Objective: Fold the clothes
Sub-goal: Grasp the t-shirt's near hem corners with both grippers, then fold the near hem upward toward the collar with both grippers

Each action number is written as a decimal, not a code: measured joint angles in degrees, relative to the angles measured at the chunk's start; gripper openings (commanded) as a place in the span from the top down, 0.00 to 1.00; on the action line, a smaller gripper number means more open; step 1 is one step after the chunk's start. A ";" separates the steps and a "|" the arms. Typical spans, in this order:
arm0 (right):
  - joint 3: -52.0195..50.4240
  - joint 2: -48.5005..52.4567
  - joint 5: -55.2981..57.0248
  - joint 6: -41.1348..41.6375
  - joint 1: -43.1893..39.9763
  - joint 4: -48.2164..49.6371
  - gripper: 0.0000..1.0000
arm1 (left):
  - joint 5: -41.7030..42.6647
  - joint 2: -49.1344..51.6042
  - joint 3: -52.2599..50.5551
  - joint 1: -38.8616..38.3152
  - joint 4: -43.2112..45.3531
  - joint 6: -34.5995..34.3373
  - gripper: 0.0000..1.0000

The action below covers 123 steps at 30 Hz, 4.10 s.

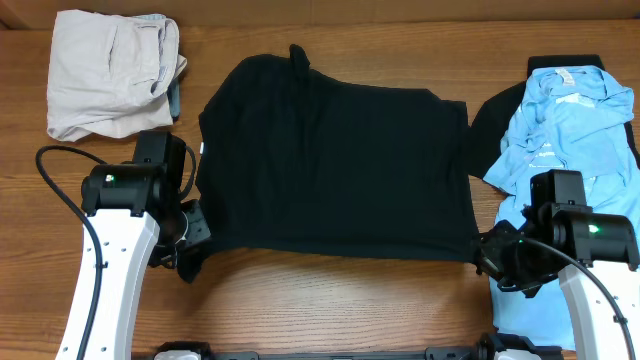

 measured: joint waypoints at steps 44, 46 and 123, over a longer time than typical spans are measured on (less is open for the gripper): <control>-4.26 31.32 1.46 -5.92 -0.04 55.17 0.73 | -1.31 26.88 -4.98 -0.04 60.54 4.74 0.11; -3.17 31.32 1.79 -7.06 -0.04 52.57 0.68 | -1.46 26.88 -3.82 -0.04 58.25 8.02 0.02; 28.87 31.10 -2.73 -26.21 -0.04 27.71 0.23 | -1.42 53.16 48.92 -7.61 13.62 19.32 0.00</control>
